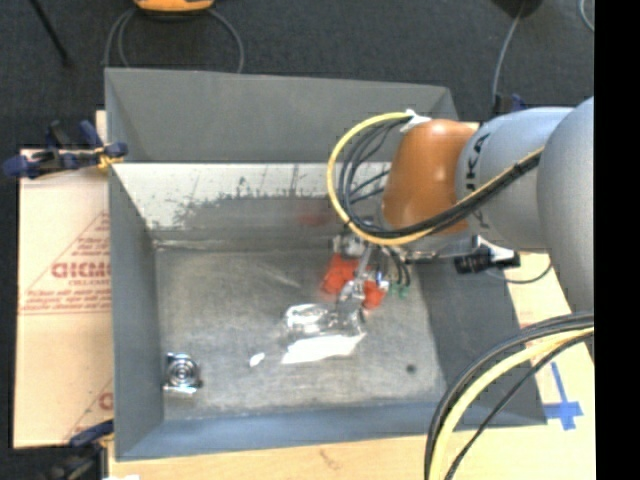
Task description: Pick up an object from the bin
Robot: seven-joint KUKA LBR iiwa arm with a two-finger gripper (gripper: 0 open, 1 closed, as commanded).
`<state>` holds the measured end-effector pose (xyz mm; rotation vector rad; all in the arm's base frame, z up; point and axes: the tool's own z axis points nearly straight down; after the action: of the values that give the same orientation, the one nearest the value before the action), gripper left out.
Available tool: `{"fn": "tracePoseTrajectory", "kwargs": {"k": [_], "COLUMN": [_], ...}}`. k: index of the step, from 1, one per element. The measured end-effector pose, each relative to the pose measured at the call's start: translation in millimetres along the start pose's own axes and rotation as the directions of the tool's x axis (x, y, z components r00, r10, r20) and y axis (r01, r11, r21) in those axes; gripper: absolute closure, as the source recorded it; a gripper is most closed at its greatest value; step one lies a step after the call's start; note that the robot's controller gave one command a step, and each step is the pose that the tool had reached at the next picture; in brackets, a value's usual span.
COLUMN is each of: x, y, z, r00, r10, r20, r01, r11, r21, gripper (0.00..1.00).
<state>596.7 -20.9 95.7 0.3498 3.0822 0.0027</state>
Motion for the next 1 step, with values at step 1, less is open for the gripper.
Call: {"fn": "tracePoseTrajectory", "kwargs": {"k": [1], "x": [4.9], "y": [-0.5], "z": [0.9], "r00": [1.0], "r10": [0.0], "r20": [-0.031], "r01": [0.0], "r11": [1.0], "r21": [0.002], "gripper": [1.0]}}
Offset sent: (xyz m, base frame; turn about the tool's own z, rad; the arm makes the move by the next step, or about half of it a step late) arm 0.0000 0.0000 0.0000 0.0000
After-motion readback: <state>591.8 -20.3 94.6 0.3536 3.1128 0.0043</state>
